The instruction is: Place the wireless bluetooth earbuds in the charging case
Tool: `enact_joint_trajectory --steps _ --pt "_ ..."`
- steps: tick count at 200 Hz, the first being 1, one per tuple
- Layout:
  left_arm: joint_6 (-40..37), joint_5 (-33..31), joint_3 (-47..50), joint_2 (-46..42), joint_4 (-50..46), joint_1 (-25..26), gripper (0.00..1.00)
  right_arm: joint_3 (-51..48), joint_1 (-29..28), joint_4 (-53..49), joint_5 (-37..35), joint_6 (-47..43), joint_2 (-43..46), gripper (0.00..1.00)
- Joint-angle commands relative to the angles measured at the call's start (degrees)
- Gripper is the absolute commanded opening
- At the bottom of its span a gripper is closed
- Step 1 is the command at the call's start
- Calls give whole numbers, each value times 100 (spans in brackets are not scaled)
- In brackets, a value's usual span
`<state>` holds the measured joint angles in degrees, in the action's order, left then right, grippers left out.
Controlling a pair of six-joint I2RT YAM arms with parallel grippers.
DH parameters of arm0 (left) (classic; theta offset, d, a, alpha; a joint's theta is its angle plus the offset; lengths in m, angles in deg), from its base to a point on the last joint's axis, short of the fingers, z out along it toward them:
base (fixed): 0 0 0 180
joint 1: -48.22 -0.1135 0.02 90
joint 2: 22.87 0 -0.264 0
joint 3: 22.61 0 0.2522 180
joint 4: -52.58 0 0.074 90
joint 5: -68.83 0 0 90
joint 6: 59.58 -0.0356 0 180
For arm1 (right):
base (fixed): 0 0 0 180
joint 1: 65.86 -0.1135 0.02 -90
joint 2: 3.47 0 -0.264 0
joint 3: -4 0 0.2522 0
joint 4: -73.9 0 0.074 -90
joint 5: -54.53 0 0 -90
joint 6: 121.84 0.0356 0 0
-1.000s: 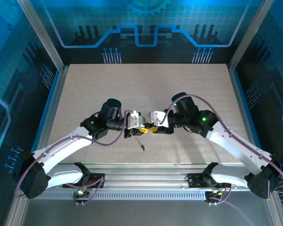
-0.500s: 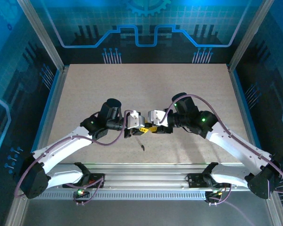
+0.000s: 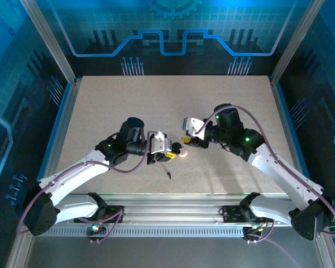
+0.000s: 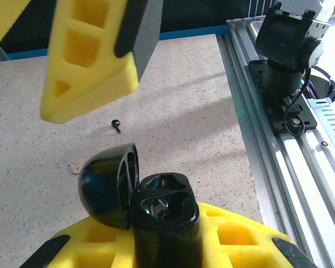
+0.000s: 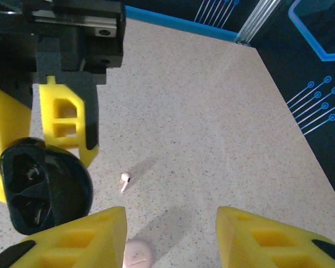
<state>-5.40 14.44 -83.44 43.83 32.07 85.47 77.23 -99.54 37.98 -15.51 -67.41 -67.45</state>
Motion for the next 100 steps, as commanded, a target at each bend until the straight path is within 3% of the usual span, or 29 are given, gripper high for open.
enact_joint_trajectory --steps 1,45,100 --pt "227 166 139 -132 253 18 20 -72 90 215 128 219 149 46" --pt "1252 20 714 -250 1448 -91 20 -361 151 159 331 713 644 46" --pt "2335 -668 1852 -636 3452 -183 20 -315 85 -690 -612 2267 533 42"
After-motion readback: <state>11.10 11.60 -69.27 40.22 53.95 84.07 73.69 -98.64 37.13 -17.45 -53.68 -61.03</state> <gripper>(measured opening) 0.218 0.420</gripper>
